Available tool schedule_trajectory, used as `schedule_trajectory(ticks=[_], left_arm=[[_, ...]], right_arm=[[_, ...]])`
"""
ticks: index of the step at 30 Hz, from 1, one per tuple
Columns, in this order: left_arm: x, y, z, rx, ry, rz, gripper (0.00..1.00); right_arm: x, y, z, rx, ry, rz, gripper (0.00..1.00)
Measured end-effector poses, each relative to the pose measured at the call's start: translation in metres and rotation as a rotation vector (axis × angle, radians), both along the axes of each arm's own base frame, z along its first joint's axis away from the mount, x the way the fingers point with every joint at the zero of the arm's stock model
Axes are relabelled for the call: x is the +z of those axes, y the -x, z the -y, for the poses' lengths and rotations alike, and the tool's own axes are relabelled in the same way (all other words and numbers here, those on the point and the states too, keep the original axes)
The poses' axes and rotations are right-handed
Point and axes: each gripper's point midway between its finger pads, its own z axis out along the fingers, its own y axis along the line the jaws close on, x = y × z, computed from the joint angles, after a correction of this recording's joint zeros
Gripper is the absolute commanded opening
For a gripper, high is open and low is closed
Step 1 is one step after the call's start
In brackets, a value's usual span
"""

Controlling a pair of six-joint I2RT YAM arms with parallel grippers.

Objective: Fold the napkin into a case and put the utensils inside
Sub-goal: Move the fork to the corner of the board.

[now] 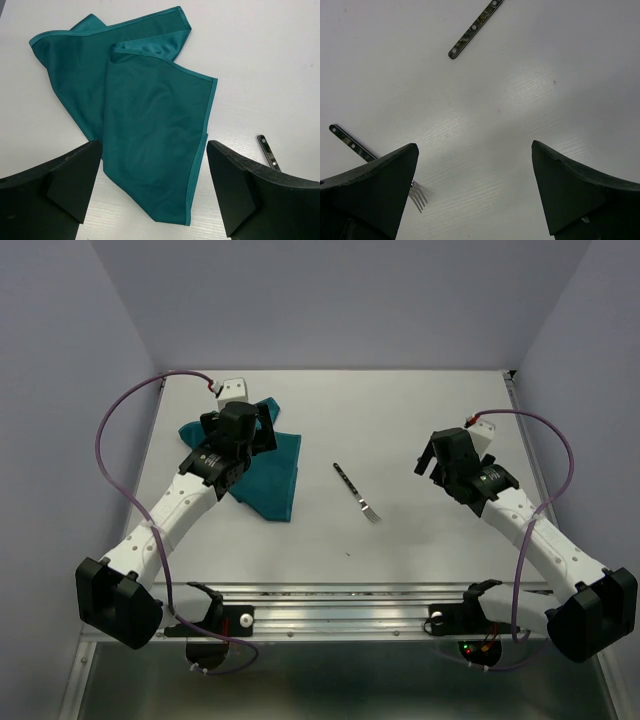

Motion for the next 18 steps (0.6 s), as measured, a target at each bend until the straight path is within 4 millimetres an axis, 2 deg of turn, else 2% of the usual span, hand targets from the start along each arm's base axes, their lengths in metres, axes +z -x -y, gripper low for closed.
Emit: schedule_trajectory(ticks=[11,15,18], left_arm=[[-0.006,-0.002,0.000,0.005,-0.009,-0.015,0.99],[-0.006,-0.002,-0.001,0.014,-0.008,-0.016,0.99],[-0.010,0.001,-0.002,0.021,-0.007,-0.034,0.99]], right_arm=[[-0.005,0.000,-0.006,0.045,-0.006,-0.011,1.00],[-0.005,-0.005,-0.025,0.153,-0.044,-0.010,1.00],[-0.013,-0.013,-0.049,0.260,-0.058,-0.038,1.00]])
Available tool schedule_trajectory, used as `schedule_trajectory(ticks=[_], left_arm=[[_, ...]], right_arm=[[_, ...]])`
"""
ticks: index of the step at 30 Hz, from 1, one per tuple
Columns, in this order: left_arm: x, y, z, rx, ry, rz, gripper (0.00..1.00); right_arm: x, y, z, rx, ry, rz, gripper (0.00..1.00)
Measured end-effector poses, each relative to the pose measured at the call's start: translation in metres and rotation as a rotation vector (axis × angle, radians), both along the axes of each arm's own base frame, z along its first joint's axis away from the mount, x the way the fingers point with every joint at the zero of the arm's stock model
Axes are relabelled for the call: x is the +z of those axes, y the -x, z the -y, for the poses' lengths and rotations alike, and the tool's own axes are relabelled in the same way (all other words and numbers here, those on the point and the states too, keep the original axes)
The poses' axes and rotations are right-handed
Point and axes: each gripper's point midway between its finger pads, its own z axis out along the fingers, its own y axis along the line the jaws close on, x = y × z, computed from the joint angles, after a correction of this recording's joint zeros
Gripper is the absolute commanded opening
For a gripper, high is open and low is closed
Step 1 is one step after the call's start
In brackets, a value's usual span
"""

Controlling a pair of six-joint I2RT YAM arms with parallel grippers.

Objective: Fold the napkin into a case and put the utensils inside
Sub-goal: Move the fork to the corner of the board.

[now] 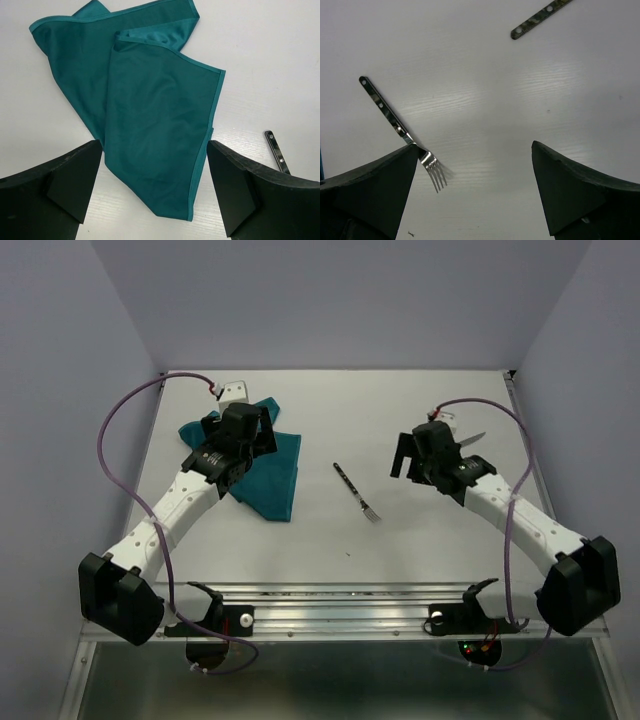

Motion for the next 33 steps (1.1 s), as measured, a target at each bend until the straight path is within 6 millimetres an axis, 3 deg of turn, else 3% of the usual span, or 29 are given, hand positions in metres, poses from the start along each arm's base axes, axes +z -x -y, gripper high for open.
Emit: schedule_trajectory(ticks=[3,9,12,16,21,24,29,33], left_arm=[[-0.005,0.003,-0.001,0.007,0.002,-0.022,0.99],[-0.010,0.006,-0.001,0.015,0.008,-0.046,0.99],[-0.010,0.007,-0.001,0.018,0.008,-0.052,0.99],[-0.009,0.007,-0.003,0.024,0.008,-0.051,0.99],[-0.006,0.009,-0.006,0.027,0.011,-0.045,0.99],[-0.003,0.010,-0.006,0.027,0.014,-0.038,0.99],[-0.003,0.011,-0.006,0.026,0.015,-0.038,0.99],[-0.003,0.011,-0.006,0.027,0.015,-0.040,0.99]], right_arm=[[-0.017,-0.013,-0.040,0.128,0.045,-0.062,0.98],[-0.059,-0.025,-0.119,0.368,0.144,-0.160,0.82],[-0.084,-0.025,-0.139,0.436,0.180,-0.215,0.71],[-0.110,-0.024,-0.147,0.480,0.211,-0.276,0.68],[-0.129,-0.022,-0.147,0.497,0.234,-0.318,0.65],[-0.139,-0.022,-0.147,0.500,0.240,-0.337,0.57],[-0.138,-0.025,-0.150,0.496,0.231,-0.326,0.28],[-0.138,-0.028,-0.147,0.469,0.248,-0.311,0.25]])
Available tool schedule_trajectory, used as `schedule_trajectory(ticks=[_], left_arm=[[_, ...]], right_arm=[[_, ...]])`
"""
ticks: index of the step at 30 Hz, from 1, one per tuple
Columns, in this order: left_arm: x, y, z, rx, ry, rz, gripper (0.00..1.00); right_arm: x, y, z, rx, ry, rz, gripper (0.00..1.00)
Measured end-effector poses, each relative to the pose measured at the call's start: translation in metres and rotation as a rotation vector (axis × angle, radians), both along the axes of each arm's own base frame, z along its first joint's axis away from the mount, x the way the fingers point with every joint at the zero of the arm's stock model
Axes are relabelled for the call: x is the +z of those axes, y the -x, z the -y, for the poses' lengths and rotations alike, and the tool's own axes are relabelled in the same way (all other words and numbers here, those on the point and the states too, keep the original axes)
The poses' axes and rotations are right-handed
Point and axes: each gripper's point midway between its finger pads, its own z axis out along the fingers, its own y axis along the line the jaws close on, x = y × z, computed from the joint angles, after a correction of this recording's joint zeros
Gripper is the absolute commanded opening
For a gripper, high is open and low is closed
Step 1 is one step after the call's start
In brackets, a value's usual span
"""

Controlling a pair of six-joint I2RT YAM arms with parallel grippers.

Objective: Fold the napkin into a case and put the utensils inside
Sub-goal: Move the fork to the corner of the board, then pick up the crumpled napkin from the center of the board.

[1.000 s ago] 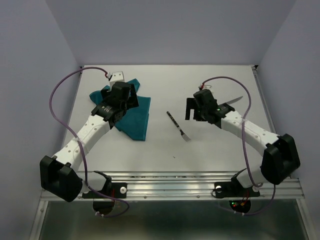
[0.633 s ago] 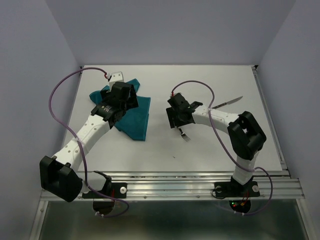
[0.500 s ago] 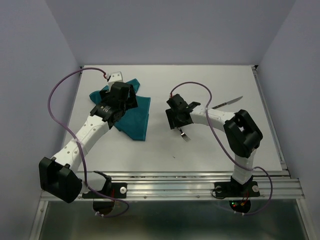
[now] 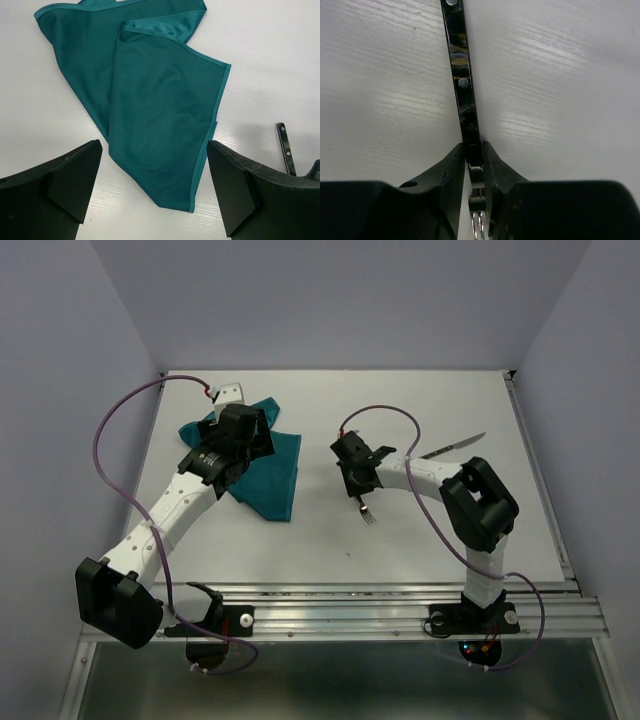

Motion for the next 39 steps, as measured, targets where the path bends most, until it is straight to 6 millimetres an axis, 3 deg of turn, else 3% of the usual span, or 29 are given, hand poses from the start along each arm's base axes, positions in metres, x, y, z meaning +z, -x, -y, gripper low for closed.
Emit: schedule_trajectory(ticks=[3,6,14,16,25,27,28,31,35,39], left_arm=[[0.000,0.000,-0.001,0.002,-0.003,0.001,0.99],[0.000,0.000,-0.002,0.004,-0.012,0.002,0.99],[0.001,-0.003,0.002,-0.010,0.000,0.008,0.99],[-0.002,-0.005,0.006,-0.021,0.008,0.001,0.99],[-0.055,-0.036,0.026,-0.041,-0.055,-0.181,0.97],[-0.071,-0.039,0.029,-0.044,-0.072,-0.230,0.95],[-0.078,-0.040,0.030,-0.044,-0.079,-0.250,0.95],[-0.089,-0.044,0.034,-0.038,-0.092,-0.298,0.94],[-0.096,-0.063,0.048,-0.037,-0.098,-0.316,0.91],[-0.107,-0.081,0.067,-0.049,-0.123,-0.341,0.90]], right_arm=[[0.001,-0.002,0.005,-0.018,0.010,0.018,0.25],[0.000,0.001,0.022,-0.053,0.032,0.027,0.25],[0.005,0.006,0.102,-0.216,0.097,0.033,0.25],[0.007,0.007,0.114,-0.240,0.107,0.038,0.25],[0.004,0.019,0.151,-0.315,0.144,0.031,0.27],[0.004,0.019,0.158,-0.332,0.155,0.034,0.37],[0.004,0.019,0.159,-0.337,0.156,0.037,0.48],[0.007,0.019,0.162,-0.352,0.156,0.047,0.66],[0.019,0.017,0.161,-0.361,0.132,0.078,0.75],[0.043,0.015,0.160,-0.371,0.086,0.134,0.77]])
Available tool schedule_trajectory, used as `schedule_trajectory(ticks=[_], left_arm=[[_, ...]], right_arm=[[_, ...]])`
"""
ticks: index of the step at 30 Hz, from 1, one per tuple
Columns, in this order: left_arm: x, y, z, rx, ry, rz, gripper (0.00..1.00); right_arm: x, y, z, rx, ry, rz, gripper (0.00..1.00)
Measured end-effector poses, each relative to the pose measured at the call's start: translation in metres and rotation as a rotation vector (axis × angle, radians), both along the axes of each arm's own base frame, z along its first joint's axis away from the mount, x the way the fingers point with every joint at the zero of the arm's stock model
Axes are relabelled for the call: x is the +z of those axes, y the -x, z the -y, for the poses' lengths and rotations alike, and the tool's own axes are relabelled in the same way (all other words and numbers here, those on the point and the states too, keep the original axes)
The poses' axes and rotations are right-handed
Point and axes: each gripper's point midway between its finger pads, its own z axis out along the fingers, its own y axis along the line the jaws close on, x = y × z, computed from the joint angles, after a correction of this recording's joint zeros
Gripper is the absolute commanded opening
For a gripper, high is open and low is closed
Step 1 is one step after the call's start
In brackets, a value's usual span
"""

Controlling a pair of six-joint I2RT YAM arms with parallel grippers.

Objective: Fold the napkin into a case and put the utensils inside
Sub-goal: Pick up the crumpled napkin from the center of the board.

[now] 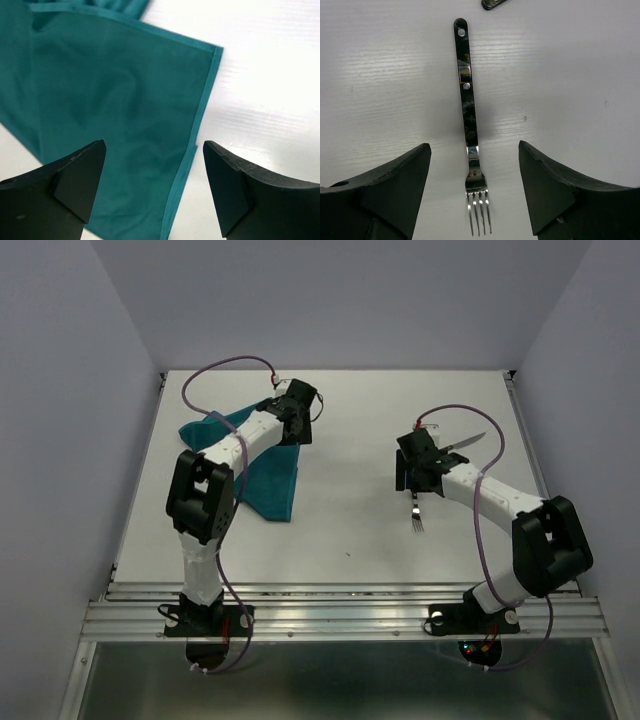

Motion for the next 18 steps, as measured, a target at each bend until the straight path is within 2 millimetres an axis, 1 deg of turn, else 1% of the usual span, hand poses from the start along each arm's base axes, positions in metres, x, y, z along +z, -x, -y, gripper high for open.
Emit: schedule_trajectory(ticks=[2,5,8,14,18], left_arm=[[-0.008,-0.013,0.012,-0.009,-0.011,-0.005,0.88],[-0.023,-0.026,0.023,-0.015,-0.028,-0.025,0.86],[-0.036,-0.036,0.032,-0.021,-0.039,-0.041,0.85],[-0.056,-0.054,0.041,-0.019,-0.058,-0.059,0.85],[-0.066,-0.069,0.046,-0.010,-0.071,-0.051,0.83]], right_arm=[[0.012,0.001,0.000,-0.002,-0.017,0.027,0.77],[0.029,0.003,0.000,-0.003,-0.042,0.063,0.77],[0.041,0.007,0.000,-0.004,-0.062,0.086,0.77],[0.056,0.013,-0.001,0.004,-0.097,0.112,0.77],[0.059,0.015,-0.001,0.002,-0.110,0.116,0.77]])
